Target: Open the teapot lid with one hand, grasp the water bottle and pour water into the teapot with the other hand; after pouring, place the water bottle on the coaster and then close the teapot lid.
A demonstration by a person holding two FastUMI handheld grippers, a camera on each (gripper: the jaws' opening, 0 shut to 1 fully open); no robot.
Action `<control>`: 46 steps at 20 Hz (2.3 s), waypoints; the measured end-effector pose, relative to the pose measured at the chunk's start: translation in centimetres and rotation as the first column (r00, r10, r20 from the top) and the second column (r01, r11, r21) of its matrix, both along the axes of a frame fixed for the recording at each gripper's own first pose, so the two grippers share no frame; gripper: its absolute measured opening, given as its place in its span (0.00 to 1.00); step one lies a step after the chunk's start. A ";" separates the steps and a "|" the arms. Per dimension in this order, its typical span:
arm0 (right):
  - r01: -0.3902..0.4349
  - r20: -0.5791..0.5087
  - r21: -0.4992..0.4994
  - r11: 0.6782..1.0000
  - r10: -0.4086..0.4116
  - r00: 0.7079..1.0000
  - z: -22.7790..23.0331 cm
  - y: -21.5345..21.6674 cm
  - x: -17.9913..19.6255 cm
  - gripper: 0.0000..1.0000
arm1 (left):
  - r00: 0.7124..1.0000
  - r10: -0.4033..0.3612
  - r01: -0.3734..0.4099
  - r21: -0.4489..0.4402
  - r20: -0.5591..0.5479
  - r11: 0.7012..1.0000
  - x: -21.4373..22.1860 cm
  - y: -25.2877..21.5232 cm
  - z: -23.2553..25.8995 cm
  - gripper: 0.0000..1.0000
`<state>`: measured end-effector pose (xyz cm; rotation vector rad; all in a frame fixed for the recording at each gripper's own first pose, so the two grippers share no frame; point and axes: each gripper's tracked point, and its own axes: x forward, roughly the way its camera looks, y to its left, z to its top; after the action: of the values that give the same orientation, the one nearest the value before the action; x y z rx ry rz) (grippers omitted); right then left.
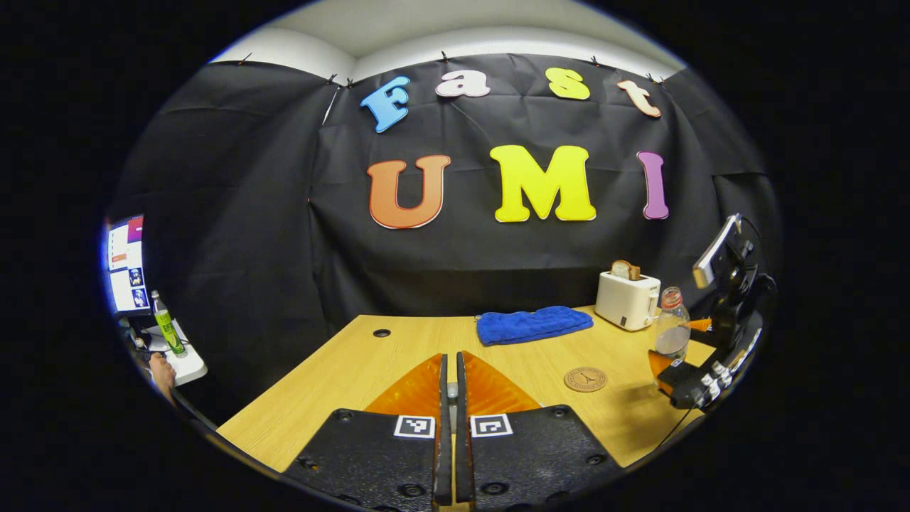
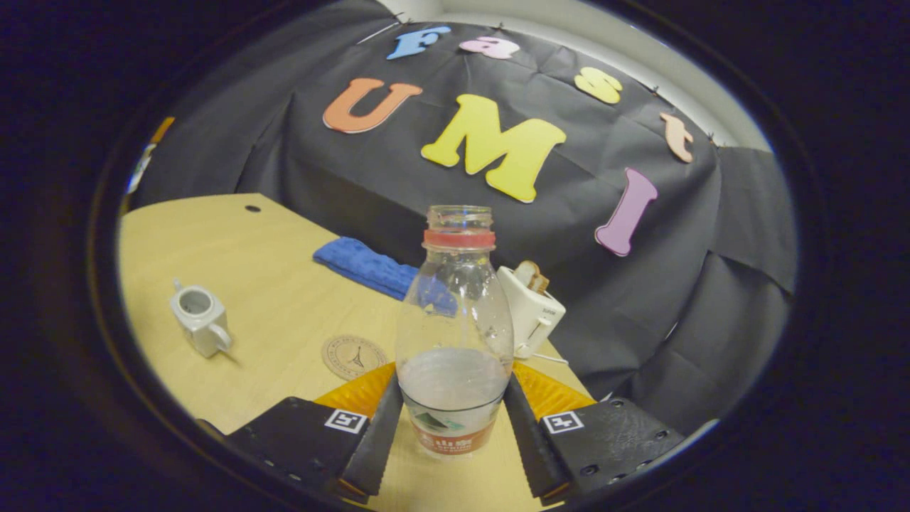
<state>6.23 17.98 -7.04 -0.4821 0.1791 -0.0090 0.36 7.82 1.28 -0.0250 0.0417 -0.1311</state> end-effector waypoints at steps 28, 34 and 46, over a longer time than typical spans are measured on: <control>0.076 0.169 -0.843 0.533 0.127 0.977 0.6 7.9 1.3 0.74 | 1.000 -0.029 0.029 0.019 -0.008 0.999 0.1 0.7 -0.2 0.05; 0.154 0.248 -0.908 0.390 0.201 0.948 1.8 9.3 0.8 0.74 | 0.999 -0.034 0.034 0.012 -0.012 0.999 0.1 0.6 -0.3 0.05; 0.208 0.260 -0.956 0.205 0.272 0.926 3.2 10.7 0.3 0.76 | 0.999 -0.034 0.034 0.010 -0.023 0.999 0.2 0.9 -0.5 0.05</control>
<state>6.48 28.66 -3.88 -1.8347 -0.2918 -0.1949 0.56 8.76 0.75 -0.0158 0.0659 -0.1646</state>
